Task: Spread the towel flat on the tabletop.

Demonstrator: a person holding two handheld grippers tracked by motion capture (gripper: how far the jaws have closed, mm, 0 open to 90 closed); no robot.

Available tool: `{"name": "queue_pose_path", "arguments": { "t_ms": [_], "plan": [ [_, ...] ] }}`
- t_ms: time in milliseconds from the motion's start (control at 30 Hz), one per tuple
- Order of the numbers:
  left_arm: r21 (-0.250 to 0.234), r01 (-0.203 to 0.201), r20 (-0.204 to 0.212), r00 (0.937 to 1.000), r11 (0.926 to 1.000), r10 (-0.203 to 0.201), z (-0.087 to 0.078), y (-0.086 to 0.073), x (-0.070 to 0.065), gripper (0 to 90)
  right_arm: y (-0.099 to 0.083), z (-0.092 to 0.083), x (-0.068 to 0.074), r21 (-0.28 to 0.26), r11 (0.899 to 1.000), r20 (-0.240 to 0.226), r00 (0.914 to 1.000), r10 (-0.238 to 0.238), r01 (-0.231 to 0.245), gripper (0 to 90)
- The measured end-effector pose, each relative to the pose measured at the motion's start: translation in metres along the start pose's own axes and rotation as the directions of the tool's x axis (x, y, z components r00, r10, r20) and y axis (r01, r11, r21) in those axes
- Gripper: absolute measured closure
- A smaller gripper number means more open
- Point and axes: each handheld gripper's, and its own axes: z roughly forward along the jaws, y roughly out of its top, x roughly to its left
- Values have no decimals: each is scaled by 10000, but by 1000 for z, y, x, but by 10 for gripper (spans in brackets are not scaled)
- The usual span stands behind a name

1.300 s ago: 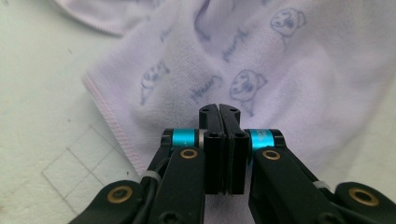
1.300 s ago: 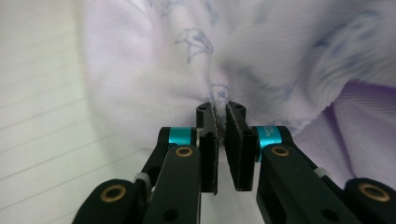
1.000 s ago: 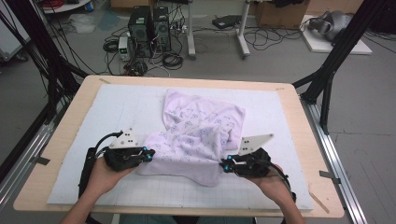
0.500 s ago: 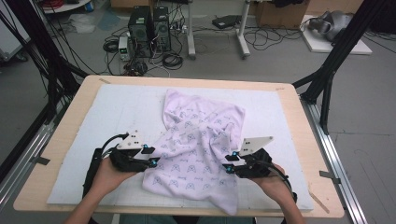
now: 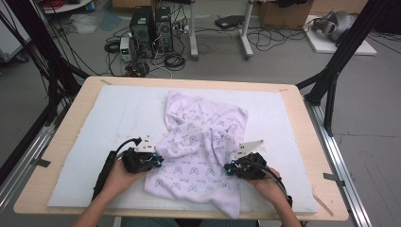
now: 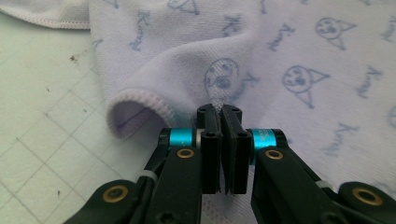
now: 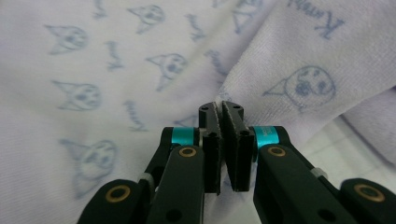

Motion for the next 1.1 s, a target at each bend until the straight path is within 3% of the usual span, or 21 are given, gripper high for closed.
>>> {"name": "queue_pose_path", "arguments": {
  "t_ms": [233, 433, 500, 600, 700, 767, 833, 933, 1000, 1033, 1100],
  "plan": [
    [-698, -131, 180, 9997, 9975, 144, -33, -7, -22, 867, -2, -37, 20, -861, 9961, -162, 9996, -216, 202, 865],
    [-1138, -278, 622, 9974, 9931, 351, -61, -8, -39, 859, -7, -66, 47, -1085, 9932, -460, 9978, -470, 418, 859],
    [-1274, -298, 682, 9969, 9914, 388, -68, -6, -40, 749, -7, -72, 52, -1278, 9906, -676, 9960, -582, 492, 816],
    [-1428, -118, 544, 9983, 9897, 198, -72, 0, -34, 585, -1, -77, 47, -1471, 9879, -261, 9982, -532, 488, 720],
    [-1569, 211, 308, 9994, 9874, -164, -64, 4, -19, 526, 2, -69, 29, -1226, 9916, 414, 9985, -354, 402, 652],
    [-1524, 469, 255, 9987, 9872, -435, -52, 5, -8, 525, 3, -58, 16, -1034, 9946, 475, 9989, -56, 105, 621],
    [-1186, 743, 65, 9972, 9902, -741, -37, 5, 1, 512, 1, -44, 6, -927, 9956, 454, 9989, 151, -108, 593],
    [-423, 813, -246, 9963, 9958, -824, -16, 5, 10, 490, -3, -21, -3, -104, 9997, 698, 9973, 247, -240, 573],
    [113, 1048, -168, 9944, 9944, -1046, -5, 5, 14, 492, -6, -11, -6, 285, 9992, 829, 9963, 245, -269, 617],
    [346, 958, -151, 9953, 9948, -953, -1, 5, 15, 518, -7, -7, -7, 474, 9987, 874, 9960, 157, -199, 652],
    [441, 608, -136, 9981, 9972, -602, 6, 4, 14, 685, -8, -6, -9, 337, 9989, 684, 9972, 290, -314, 833]
  ]
}}
